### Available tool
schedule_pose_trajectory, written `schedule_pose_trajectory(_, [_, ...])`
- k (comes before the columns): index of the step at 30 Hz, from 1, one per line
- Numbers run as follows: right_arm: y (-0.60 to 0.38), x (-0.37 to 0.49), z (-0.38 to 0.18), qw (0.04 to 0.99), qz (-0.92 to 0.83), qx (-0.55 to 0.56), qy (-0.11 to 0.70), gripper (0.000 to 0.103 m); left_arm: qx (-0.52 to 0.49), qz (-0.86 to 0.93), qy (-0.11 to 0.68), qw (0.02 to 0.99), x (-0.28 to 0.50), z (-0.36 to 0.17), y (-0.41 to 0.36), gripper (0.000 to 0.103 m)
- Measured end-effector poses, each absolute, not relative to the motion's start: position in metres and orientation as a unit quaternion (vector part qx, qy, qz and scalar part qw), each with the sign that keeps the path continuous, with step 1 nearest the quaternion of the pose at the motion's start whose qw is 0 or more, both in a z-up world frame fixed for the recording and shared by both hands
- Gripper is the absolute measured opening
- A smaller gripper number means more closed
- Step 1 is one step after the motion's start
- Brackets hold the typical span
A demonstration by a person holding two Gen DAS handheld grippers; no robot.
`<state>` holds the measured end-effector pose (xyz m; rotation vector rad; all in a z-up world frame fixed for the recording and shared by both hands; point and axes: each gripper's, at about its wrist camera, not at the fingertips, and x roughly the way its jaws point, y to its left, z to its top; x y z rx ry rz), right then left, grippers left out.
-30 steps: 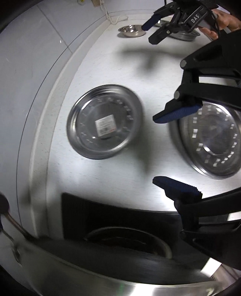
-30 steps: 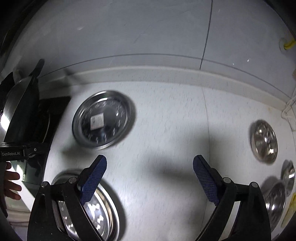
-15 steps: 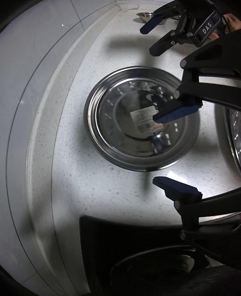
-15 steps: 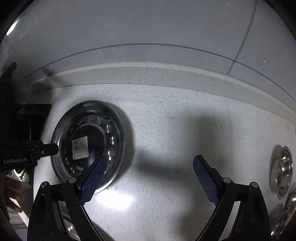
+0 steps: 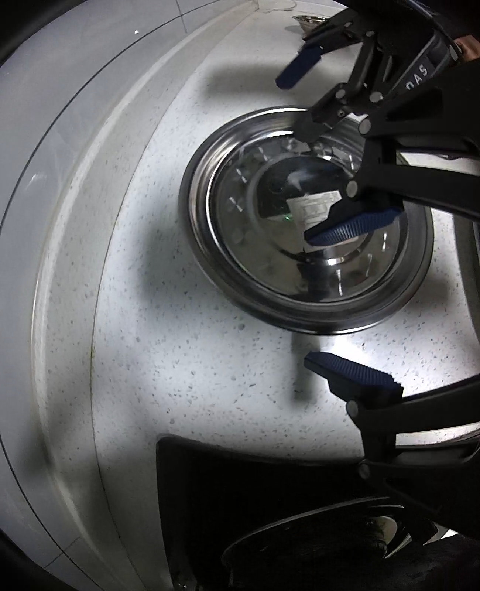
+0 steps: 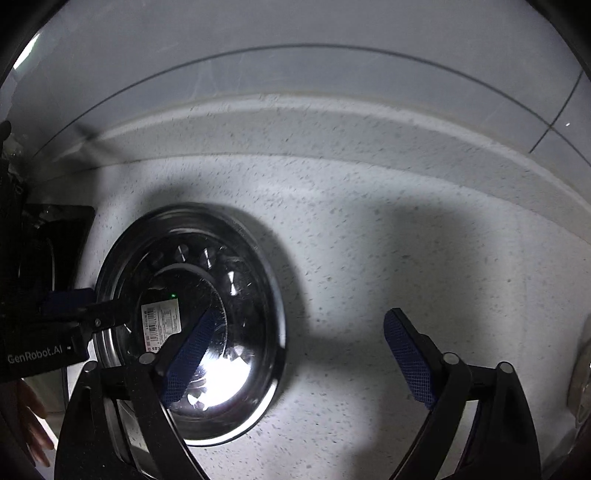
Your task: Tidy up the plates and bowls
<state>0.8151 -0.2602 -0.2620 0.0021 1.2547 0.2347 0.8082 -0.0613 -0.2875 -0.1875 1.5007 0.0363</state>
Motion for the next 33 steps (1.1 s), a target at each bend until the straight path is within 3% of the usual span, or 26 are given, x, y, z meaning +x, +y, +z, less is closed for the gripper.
schedule_pose_trajectory(3, [-0.257,0.815,-0.265,0.804,0.100,-0.011,0.586,0.067,-0.089,0.019,0.682,0.725,0.810,-0.294,-0.055,0.057])
schedule_pose_trajectory(4, [-0.257,0.814,-0.264,0.804,0.099,-0.015,0.586,0.059,-0.092,0.020,0.682,0.725,0.814,-0.300,-0.057,0.057])
schedule_pose_trajectory(5, [-0.257,0.814,-0.262,0.804,0.102,-0.017,0.585,0.044,-0.092,0.021,0.678,0.729,0.814,-0.299,-0.056,0.054])
schedule_pose_trajectory(6, [-0.256,0.814,-0.260,0.803,0.107,-0.016,0.586,0.033,-0.088,0.021,0.675,0.732,0.812,-0.297,-0.055,0.039])
schedule_pose_trajectory(7, [-0.255,0.813,-0.259,0.800,0.115,-0.011,0.589,0.013,-0.083,0.023,0.671,0.737,0.810,-0.295,-0.054,0.013])
schedule_pose_trajectory(8, [-0.252,0.810,-0.256,0.801,0.104,-0.024,0.589,0.011,-0.080,0.026,0.671,0.736,0.807,-0.296,-0.055,0.013])
schedule_pose_trajectory(24, [-0.276,0.680,-0.176,0.822,0.106,-0.015,0.560,0.011,-0.026,-0.012,0.631,0.775,0.715,-0.220,-0.056,0.014])
schedule_pose_trajectory(33, [-0.270,0.595,-0.178,0.807,0.136,-0.015,0.575,0.011,-0.009,-0.012,0.640,0.768,0.633,-0.230,-0.056,0.014])
